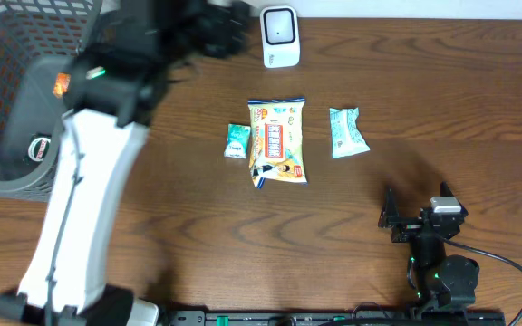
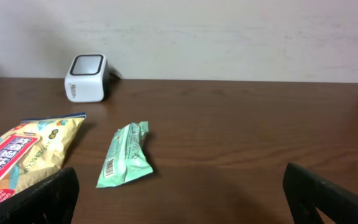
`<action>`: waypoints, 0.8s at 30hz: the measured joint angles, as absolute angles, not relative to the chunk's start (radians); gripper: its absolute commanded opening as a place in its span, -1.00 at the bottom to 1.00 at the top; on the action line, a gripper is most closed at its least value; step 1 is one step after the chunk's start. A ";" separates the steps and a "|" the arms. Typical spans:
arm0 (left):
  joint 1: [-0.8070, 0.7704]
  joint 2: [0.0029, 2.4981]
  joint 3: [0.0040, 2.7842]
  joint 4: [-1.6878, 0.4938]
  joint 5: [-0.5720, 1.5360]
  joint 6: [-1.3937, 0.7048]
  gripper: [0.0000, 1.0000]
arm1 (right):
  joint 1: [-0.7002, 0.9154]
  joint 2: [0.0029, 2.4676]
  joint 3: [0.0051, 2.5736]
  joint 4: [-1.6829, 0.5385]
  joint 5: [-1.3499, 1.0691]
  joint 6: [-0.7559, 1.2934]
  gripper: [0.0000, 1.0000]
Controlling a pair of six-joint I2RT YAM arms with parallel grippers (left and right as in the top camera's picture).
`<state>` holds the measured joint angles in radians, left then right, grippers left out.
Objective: Scan the item barcode
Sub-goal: 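Return the left gripper to the basket and grasp the dark green box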
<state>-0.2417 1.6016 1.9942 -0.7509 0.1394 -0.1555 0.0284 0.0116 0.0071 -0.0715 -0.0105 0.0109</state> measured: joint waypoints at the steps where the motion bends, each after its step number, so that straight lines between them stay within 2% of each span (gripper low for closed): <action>1: -0.212 1.584 1.995 -0.751 0.072 -0.152 0.39 | 0.028 0.012 0.007 -0.072 -0.010 0.011 0.99; 4: -0.091 1.554 1.999 -0.753 -0.106 -0.149 0.40 | 0.028 0.012 0.007 -0.072 -0.010 0.011 0.98; 8: 0.099 1.567 2.000 -0.808 -0.213 -0.184 0.41 | 0.028 0.012 0.007 -0.072 -0.010 0.011 0.99; 12: 0.272 1.606 2.000 -0.879 -0.262 -0.284 0.81 | 0.028 0.012 0.007 -0.072 -0.010 0.011 0.99; 14: 0.332 1.628 2.000 -0.921 -0.270 -0.342 0.94 | 0.028 0.012 0.007 -0.072 -0.010 0.011 0.99; 24: 0.459 1.785 1.977 -1.001 -0.287 -0.499 0.95 | 0.028 0.012 0.007 -0.072 -0.010 0.011 0.99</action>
